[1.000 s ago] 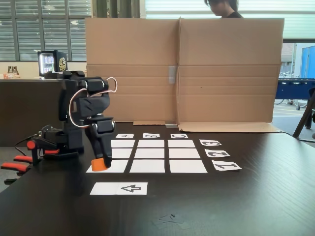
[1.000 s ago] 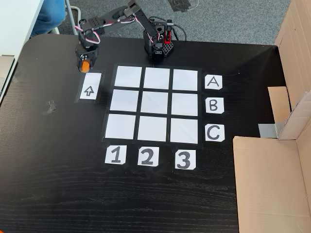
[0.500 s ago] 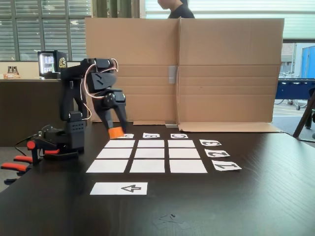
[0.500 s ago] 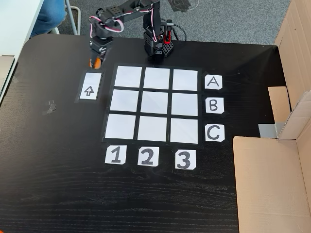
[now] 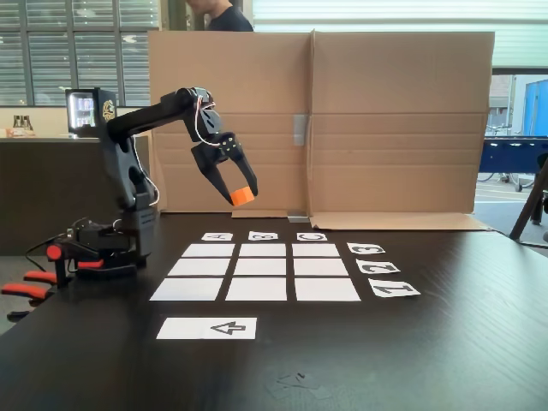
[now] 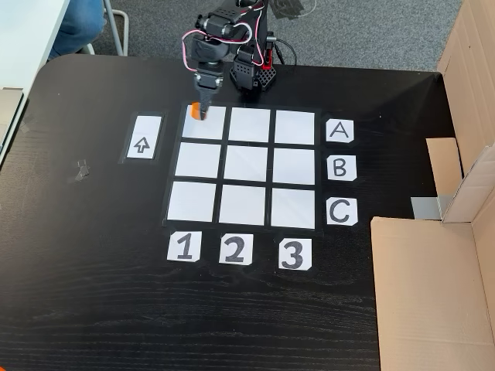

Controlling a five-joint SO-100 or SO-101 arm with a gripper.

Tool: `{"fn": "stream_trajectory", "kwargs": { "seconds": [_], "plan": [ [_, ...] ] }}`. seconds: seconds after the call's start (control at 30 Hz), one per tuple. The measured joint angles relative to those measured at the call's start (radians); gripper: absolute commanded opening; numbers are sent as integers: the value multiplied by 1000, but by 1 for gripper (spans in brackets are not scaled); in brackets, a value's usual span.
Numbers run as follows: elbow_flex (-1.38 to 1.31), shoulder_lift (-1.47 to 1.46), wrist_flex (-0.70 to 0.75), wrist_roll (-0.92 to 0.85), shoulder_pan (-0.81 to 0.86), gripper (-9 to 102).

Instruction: Pick up the round, orange token and place it in the grid on square B3.

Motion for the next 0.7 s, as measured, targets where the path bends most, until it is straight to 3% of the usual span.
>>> {"fn": "stream_trajectory", "kwargs": {
  "seconds": [0.43, 0.7],
  "plan": [
    [17, -3, -12, 195, -535, -1],
    [-40, -268, -61, 291, -612, -1]
  ]
}}
